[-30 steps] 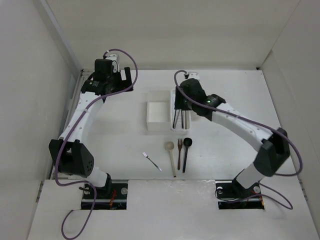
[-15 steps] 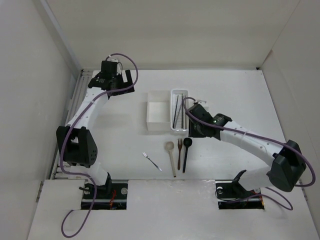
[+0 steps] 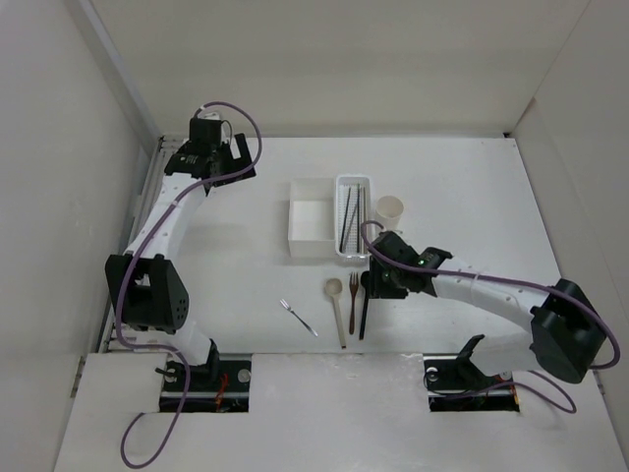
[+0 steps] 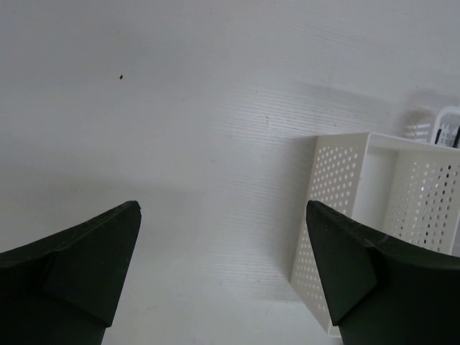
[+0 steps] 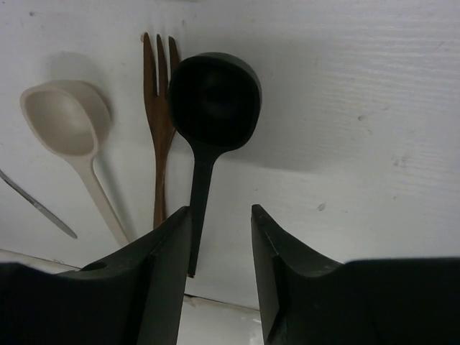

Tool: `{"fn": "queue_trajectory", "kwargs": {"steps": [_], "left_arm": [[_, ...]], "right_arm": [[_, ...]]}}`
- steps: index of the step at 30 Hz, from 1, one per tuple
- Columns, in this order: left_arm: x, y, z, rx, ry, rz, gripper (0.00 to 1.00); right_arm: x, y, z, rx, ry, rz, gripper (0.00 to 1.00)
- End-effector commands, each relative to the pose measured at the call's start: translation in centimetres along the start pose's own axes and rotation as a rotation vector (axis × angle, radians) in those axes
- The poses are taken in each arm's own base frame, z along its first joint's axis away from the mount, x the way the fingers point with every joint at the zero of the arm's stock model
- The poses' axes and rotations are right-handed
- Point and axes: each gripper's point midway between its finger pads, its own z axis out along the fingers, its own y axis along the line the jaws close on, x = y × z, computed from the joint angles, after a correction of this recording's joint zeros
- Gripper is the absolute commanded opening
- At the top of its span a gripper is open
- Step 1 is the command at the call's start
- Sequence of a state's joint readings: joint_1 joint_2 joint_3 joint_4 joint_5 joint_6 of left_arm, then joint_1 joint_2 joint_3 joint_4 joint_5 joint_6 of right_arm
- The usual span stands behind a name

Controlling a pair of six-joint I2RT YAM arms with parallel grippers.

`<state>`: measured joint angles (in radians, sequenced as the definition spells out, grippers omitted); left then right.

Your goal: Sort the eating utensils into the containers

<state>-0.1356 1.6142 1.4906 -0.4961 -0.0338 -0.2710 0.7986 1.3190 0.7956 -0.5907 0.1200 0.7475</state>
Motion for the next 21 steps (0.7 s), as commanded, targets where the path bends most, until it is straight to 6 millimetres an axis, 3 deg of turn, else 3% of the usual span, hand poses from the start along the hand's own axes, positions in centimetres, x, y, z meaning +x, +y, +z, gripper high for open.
{"fn": "queue_trajectory", "kwargs": {"steps": [1, 9, 15, 18, 19, 21], "left_arm": [[-1.6, -0.7, -2.4, 0.041, -0.073, -0.017, 1.00], [-2.2, -1.5, -3.4, 0.084, -0.090, -0.028, 1.00], [-2.3, -0.9, -4.2, 0.066, -0.112, -0.001, 1.00], [-2.2, -0.4, -4.4, 0.043, -0.119, 0.008, 1.00], [-2.2, -0.4, -4.4, 0.043, -0.119, 0.008, 1.00], [-2.5, -0.2, -4.7, 0.037, -0.131, 0.016, 1.00]], "right_arm": [[-1.4, 3.2, 0.2, -0.129, -0.062, 0.058, 0.44], [-0.7, 4.2, 1.7, -0.103, -0.035, 0.032, 0.44], [1.3, 2.2, 3.4, 0.023, 0.030, 0.023, 0.38], [1.2, 2.2, 3.4, 0.031, 0.021, 0.044, 0.24], [0.9, 1.9, 3.2, 0.046, 0.005, 0.053, 0.11], [0.1, 1.9, 2.2, 0.049, -0.027, 0.073, 0.00]]}}
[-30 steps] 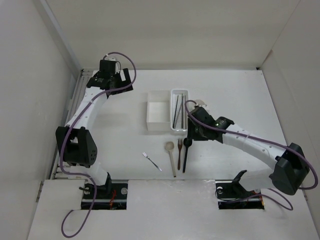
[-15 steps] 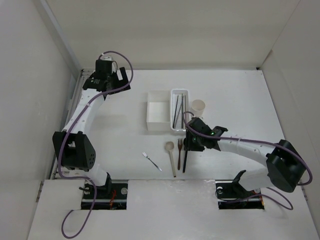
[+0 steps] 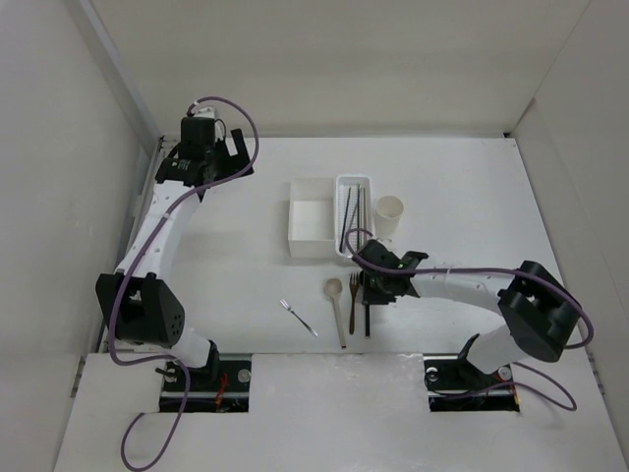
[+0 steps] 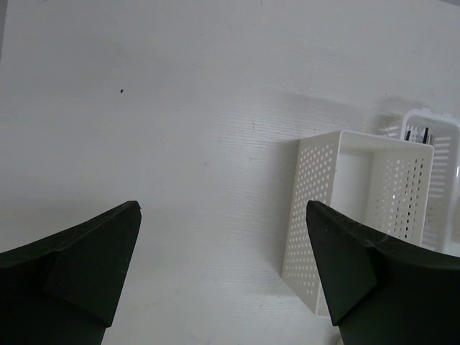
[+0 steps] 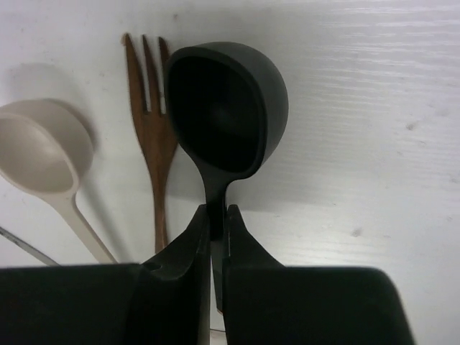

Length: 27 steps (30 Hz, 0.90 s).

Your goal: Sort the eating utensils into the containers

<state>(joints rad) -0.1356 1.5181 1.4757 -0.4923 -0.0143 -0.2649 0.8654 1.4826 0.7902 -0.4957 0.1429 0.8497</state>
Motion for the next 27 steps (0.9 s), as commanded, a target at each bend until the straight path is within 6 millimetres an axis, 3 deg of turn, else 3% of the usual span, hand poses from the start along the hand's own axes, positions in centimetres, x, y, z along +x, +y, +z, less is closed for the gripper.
{"fn": "queue_trajectory", "kwargs": {"steps": [1, 4, 6, 7, 8, 11, 12, 13, 14, 15, 16, 17, 18, 19, 20, 21, 23, 25, 27], "left_arm": [[-1.1, 0.3, -1.4, -0.009, -0.057, 0.017, 1.00], [-1.1, 0.8, -1.2, -0.032, -0.064, 0.016, 1.00], [-1.2, 1.1, -1.2, -0.049, -0.070, 0.016, 1.00], [-0.7, 2.1, -0.8, -0.095, -0.051, -0.040, 1.00], [-1.3, 2.5, -0.9, -0.111, -0.070, -0.097, 1.00], [-1.1, 2.6, -0.5, -0.079, -0.044, -0.092, 1.00], [-1.3, 2.5, -0.3, -0.078, -0.046, -0.092, 1.00], [-2.0, 2.5, -0.6, -0.084, -0.065, -0.093, 1.00], [-2.2, 2.7, -0.4, -0.098, -0.069, -0.093, 1.00], [-2.8, 3.2, -0.6, -0.129, -0.090, -0.095, 1.00], [-3.4, 3.4, -0.8, -0.142, -0.109, -0.097, 1.00], [-3.0, 3.7, -0.5, -0.161, -0.096, -0.086, 1.00], [-3.3, 4.7, -0.6, -0.195, -0.107, -0.093, 1.00], [-3.8, 5.2, -0.8, -0.203, -0.118, -0.103, 1.00], [-3.9, 5.4, -0.8, -0.214, -0.121, -0.094, 1.00], [-4.0, 6.1, -0.9, -0.227, -0.124, -0.104, 1.00], [-3.6, 6.9, -0.4, -0.246, -0.108, -0.111, 1.00], [-3.1, 7.8, 0.1, -0.257, -0.091, -0.122, 1.00], [-3.2, 8.0, 0.1, -0.256, -0.090, -0.128, 1.00]], "right_arm": [[-2.1, 0.0, -2.1, 0.035, -0.092, 0.052, 0.00], [-3.8, -0.2, -5.5, 0.045, -0.162, 0.053, 0.00], [-7.0, 1.7, -10.0, -0.018, -0.303, 0.042, 0.00], [-8.3, 2.2, -11.6, -0.038, -0.353, -0.004, 0.00], [-11.0, 3.9, -14.3, -0.091, -0.447, -0.003, 0.00], [-16.0, 7.6, -18.0, -0.163, -0.615, -0.148, 0.00], [-18.4, 9.7, -20.6, -0.207, -0.684, -0.169, 0.00], [-19.4, 11.2, -18.7, -0.162, -0.670, -0.251, 0.00], [-20.6, 12.2, -18.5, -0.145, -0.684, -0.270, 0.00], [-22.8, 14.2, -20.6, -0.173, -0.741, -0.261, 0.00], [-23.7, 15.4, -20.1, -0.167, -0.744, -0.281, 0.00], [-23.9, 16.7, -16.6, -0.126, -0.692, -0.334, 0.00], [-24.7, 17.1, -15.9, -0.109, -0.682, -0.332, 0.00], [-26.2, 18.3, -16.7, -0.136, -0.705, -0.314, 0.00], [-26.6, 18.9, -15.8, -0.132, -0.699, -0.317, 0.00], [-27.0, 19.0, -13.3, -0.108, -0.668, -0.323, 0.00], [-28.6, 19.1, -12.2, -0.137, -0.656, -0.294, 0.00], [-29.4, 18.3, -9.7, -0.144, -0.606, -0.257, 0.00], [-29.9, 18.0, -8.9, -0.167, -0.592, -0.251, 0.00]]}}
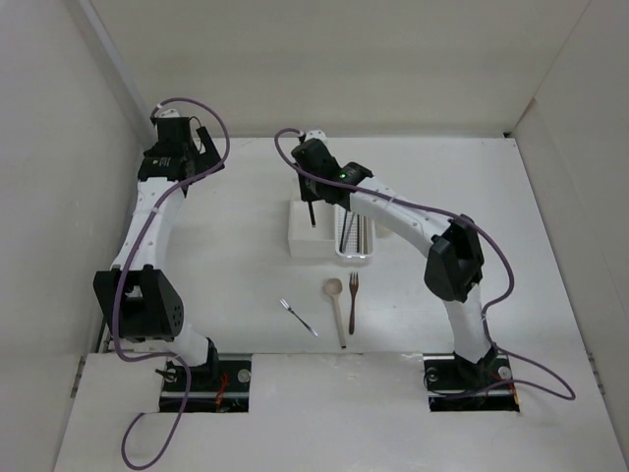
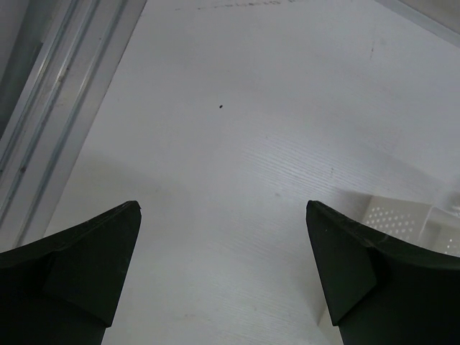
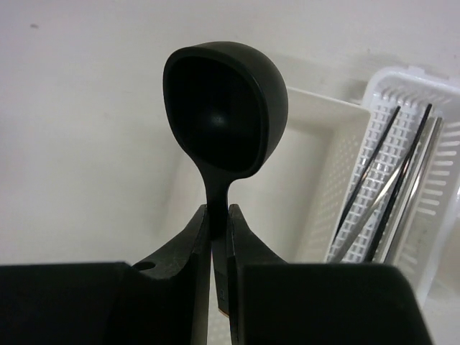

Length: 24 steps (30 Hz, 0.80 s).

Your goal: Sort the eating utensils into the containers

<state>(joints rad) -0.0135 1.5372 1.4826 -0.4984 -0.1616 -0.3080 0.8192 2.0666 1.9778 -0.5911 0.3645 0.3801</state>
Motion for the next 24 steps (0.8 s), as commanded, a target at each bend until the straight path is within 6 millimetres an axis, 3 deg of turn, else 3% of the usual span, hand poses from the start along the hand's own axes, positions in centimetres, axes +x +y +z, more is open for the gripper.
{"fn": "queue_trajectory", "kwargs": {"steps": [1, 4, 7, 10, 14, 16, 18, 20, 24], "left_arm": [[-1.1, 0.4, 0.2, -0.012, -0.021, -0.013, 1.00], [-0.8, 0.9, 0.9, -0.009, 0.002, -0.022, 1.00], [-0.9, 0.7, 1.1, 0.000, 0.006, -0.022, 1.00], [-0.8, 0.5, 1.1, 0.008, 0.009, -0.022, 1.00], [-0.5, 0.8, 1.2, -0.005, 0.014, -0.021, 1.00], [-0.7, 0.8, 0.9, -0.002, 0.005, -0.022, 1.00], [-0.7, 0.8, 0.9, -0.002, 0.005, -0.022, 1.00], [-0.9, 0.6, 0.6, 0.011, 0.000, -0.024, 1.00], [-0.8, 0.2, 0.5, 0.031, 0.008, -0.033, 1.00]], "right_arm": [[-3.8, -0.5, -0.8, -0.073, -0.066, 0.056, 0.00], [-0.8, -0.8, 1.7, -0.104, 0.022, 0.049, 0.00], [1.6, -1.0, 3.0, -0.091, 0.078, 0.063, 0.00], [3.4, -1.4, 3.5, -0.087, 0.126, 0.102, 0.00], [4.3, -2.8, 4.4, -0.073, 0.151, 0.152, 0.10], [4.1, -2.8, 4.5, -0.077, 0.141, 0.154, 0.17], [3.3, -2.6, 4.1, -0.085, 0.124, 0.148, 0.42], [2.4, -2.3, 3.4, -0.108, 0.108, 0.136, 0.54], [-1.8, -2.1, 0.5, -0.135, 0.010, 0.123, 0.55]]}}
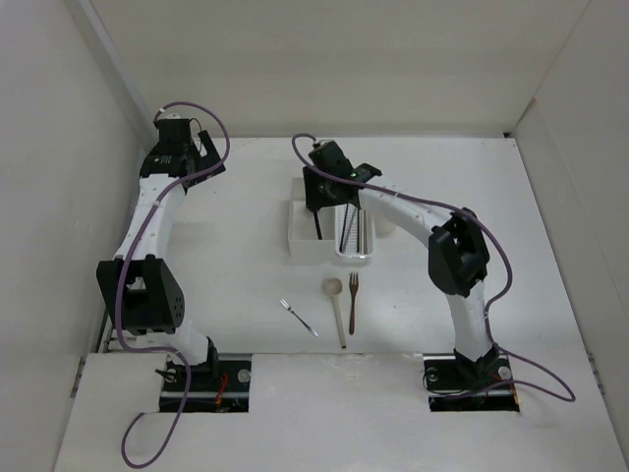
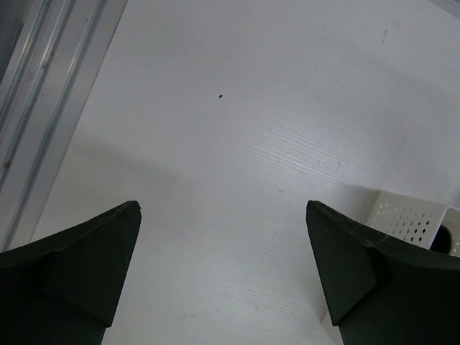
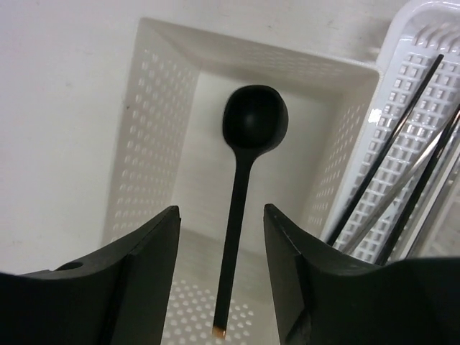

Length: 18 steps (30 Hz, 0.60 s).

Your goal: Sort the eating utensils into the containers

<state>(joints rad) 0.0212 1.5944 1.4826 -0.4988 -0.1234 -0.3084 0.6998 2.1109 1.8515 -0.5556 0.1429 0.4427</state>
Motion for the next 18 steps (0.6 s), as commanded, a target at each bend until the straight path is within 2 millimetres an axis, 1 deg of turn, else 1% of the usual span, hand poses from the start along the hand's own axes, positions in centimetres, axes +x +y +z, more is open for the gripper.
{"fn": "queue_trajectory", "kwargs": {"steps": [1, 3, 4, 5, 6, 7, 9, 10, 11, 12, 13, 14, 15, 16, 17, 18], "left_arm": [[-1.8, -0.9, -1.7, 0.052, -0.049, -0.020, 1.00], [-1.6, -1.6, -1.8, 0.089, -0.034, -0.027, 1.00], [-1.5, -1.8, -1.9, 0.102, -0.029, -0.027, 1.00], [-1.2, -2.0, -1.9, 0.110, -0.016, -0.035, 1.00], [-1.4, -2.5, -2.2, 0.138, -0.016, -0.035, 1.00], [-1.4, -2.8, -2.3, 0.153, -0.010, -0.044, 1.00], [-1.3, -3.5, -2.8, 0.196, -0.002, -0.043, 1.00], [-1.4, -3.7, -3.2, 0.208, -0.006, -0.054, 1.00], [-1.0, -3.6, -3.0, 0.204, 0.004, -0.053, 1.00], [-1.3, -3.6, -3.5, 0.209, -0.006, -0.065, 1.00], [-1.1, -3.5, -3.8, 0.209, -0.007, -0.065, 1.00], [-0.8, -3.4, -3.9, 0.208, -0.003, -0.065, 1.00], [-1.2, -3.4, -4.6, 0.215, -0.021, -0.066, 1.00], [-1.0, -3.3, -4.8, 0.215, -0.022, -0.066, 1.00], [-1.2, -3.3, -5.1, 0.219, -0.030, -0.067, 1.00], [-1.1, -2.9, -5.2, 0.212, -0.032, -0.072, 1.00]], "right_arm": [[-7.7, 2.3, -6.9, -0.089, -0.225, 0.002, 0.56], [-9.7, 2.0, -9.5, -0.070, -0.297, 0.018, 0.56], [-11.2, 2.0, -12.1, -0.080, -0.350, 0.030, 0.56], [-11.7, 2.3, -13.6, -0.088, -0.377, 0.032, 0.55], [-11.6, 2.2, -14.6, -0.075, -0.389, 0.021, 0.55], [-11.6, 1.7, -16.4, -0.073, -0.409, 0.027, 0.52], [-8.9, 1.9, -17.3, -0.067, -0.357, -0.004, 0.48], [-6.0, 1.3, -16.3, -0.048, -0.293, -0.019, 0.43], [-4.4, 1.3, -16.3, -0.049, -0.266, -0.025, 0.41], [-3.0, 1.4, -17.5, -0.073, -0.247, -0.015, 0.41], [-0.7, 2.4, -17.5, -0.113, -0.199, -0.031, 0.41], [3.2, 1.6, -16.2, -0.103, -0.112, -0.044, 0.41], [4.6, 2.0, -16.6, -0.135, -0.089, -0.014, 0.41], [6.6, 3.0, -16.5, -0.185, -0.041, -0.009, 0.41], [9.9, 2.3, -15.2, -0.168, 0.032, -0.008, 0.44], [11.1, 2.6, -15.1, -0.177, 0.055, 0.020, 0.46]]}}
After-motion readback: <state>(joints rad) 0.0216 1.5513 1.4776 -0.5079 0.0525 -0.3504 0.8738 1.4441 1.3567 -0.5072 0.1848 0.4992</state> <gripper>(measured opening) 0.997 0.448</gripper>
